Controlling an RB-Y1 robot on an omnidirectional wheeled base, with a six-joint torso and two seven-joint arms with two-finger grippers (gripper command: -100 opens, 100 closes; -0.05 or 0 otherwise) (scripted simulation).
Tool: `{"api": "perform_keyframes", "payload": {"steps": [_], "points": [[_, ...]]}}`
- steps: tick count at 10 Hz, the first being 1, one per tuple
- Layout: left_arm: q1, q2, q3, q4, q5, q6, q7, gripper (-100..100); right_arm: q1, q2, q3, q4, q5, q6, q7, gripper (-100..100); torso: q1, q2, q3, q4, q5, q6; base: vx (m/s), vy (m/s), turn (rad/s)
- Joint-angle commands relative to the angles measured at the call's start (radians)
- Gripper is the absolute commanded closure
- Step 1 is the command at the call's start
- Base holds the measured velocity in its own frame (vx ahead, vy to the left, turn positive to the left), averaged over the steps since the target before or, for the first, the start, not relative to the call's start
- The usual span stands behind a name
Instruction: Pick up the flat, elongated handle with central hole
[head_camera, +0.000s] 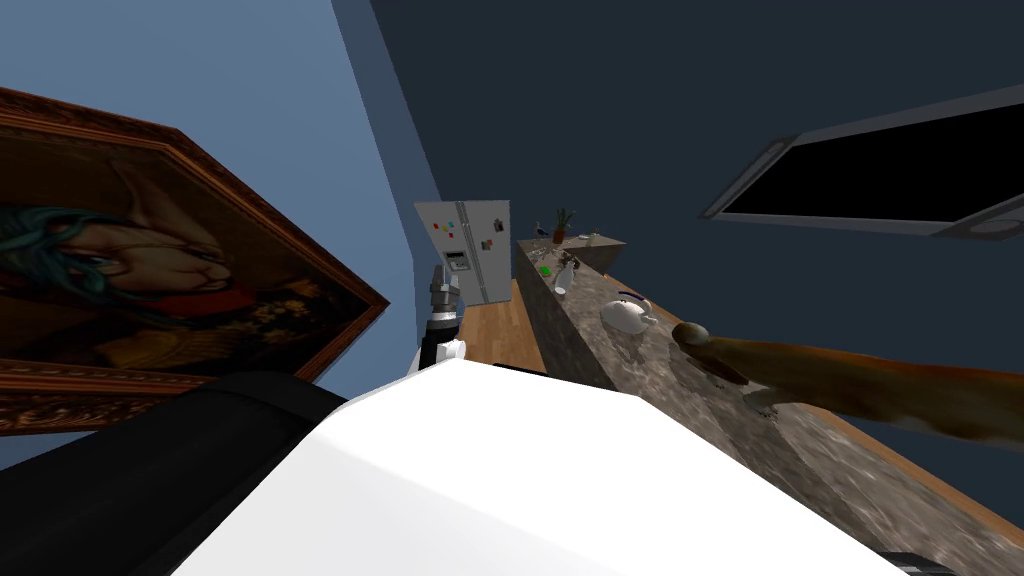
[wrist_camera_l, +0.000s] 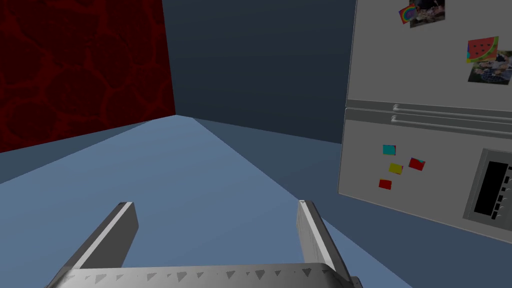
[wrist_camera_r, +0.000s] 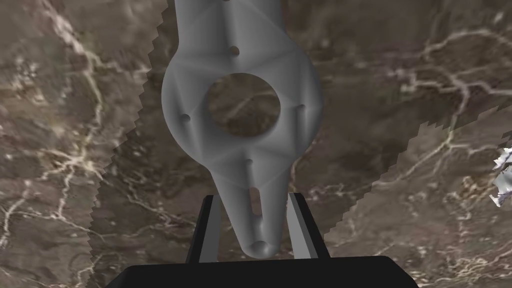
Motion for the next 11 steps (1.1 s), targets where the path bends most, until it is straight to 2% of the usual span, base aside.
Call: {"api": "perform_keyframes", "payload": {"steps": [1, 9, 10, 11], "points": [[0.000, 0.000, 0.000, 0.000, 0.000, 0.000, 0.000, 0, -0.001, -0.025, 0.003, -0.028, -0.001, 0.014, -0.012, 100, 0.000, 0.000, 0.000, 0.000, 0.000, 0.000, 0.005, -0.016, -0.128], [0.000, 0.000, 0.000, 0.000, 0.000, 0.000, 0.000, 0, 0.052, -0.178, -0.022, -0.194, -0.048, 0.082, -0.041, 100, 0.000, -0.001, 0.000, 0.000, 0.000, 0.000, 0.009, -0.017, -0.110], [0.000, 0.000, 0.000, 0.000, 0.000, 0.000, 0.000, 0, 0.051, -0.167, -0.023, -0.180, -0.047, 0.075, -0.037, 100, 0.000, -0.001, 0.000, 0.000, 0.000, 0.000, 0.003, -0.003, -0.018], [0.000, 0.000, 0.000, 0.000, 0.000, 0.000, 0.000, 0, 0.052, -0.169, -0.023, -0.183, -0.048, 0.078, -0.037, 0, 0.000, 0.000, 0.000, 0.000, 0.000, 0.000, 0.000, 0.000, 0.000]]}}
